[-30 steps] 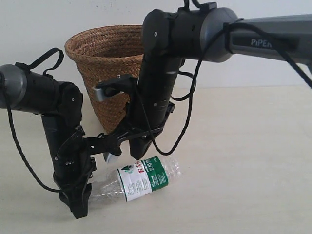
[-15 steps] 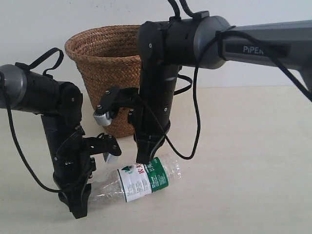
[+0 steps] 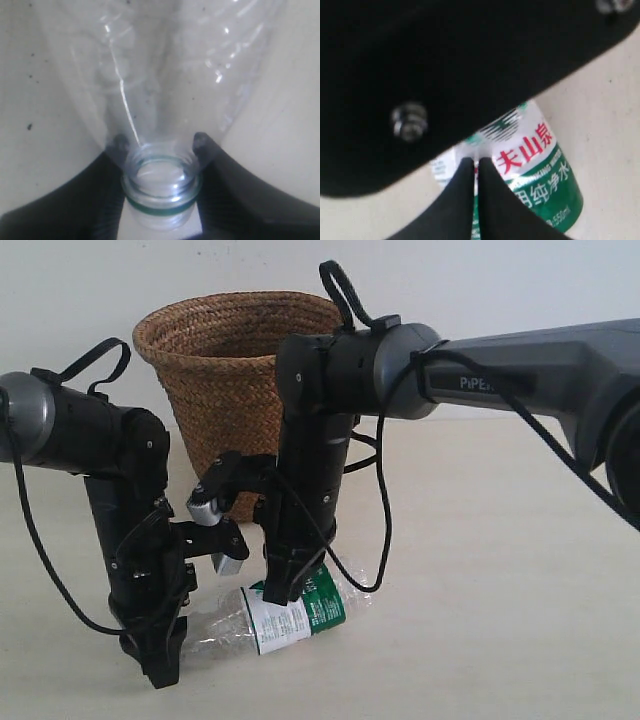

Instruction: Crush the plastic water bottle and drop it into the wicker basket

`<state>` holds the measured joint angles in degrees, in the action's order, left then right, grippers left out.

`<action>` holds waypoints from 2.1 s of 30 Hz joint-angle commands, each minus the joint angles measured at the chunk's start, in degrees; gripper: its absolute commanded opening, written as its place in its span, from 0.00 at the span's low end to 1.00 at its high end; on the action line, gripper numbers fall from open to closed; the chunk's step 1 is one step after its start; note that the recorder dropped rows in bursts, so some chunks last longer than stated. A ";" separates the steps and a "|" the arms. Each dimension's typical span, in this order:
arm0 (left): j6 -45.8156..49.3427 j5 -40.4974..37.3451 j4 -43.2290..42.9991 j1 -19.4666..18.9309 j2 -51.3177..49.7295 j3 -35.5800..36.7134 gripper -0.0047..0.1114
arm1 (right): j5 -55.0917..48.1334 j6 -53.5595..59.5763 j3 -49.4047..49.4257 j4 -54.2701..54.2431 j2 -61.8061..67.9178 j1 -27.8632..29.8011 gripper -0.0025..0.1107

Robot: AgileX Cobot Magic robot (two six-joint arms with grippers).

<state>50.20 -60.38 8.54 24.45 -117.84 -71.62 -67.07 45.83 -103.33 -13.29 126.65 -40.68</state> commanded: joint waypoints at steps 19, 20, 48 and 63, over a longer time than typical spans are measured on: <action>0.39 -0.21 0.04 0.19 0.12 0.35 0.07 | 4.66 -0.51 3.46 -5.30 3.29 0.18 0.02; 0.39 -0.21 0.04 0.19 0.12 0.35 0.07 | 5.43 -0.36 4.15 -5.55 3.29 0.18 0.02; -0.43 -0.89 0.04 0.19 0.12 0.35 0.07 | 7.13 1.06 8.66 -7.89 1.25 0.18 0.02; -0.43 -1.12 0.04 0.19 0.12 0.35 0.07 | 3.05 -8.71 8.66 6.39 -23.07 0.18 0.02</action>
<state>50.07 -61.39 8.10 24.47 -117.84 -71.38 -62.85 40.34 -94.77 -9.71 108.32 -40.49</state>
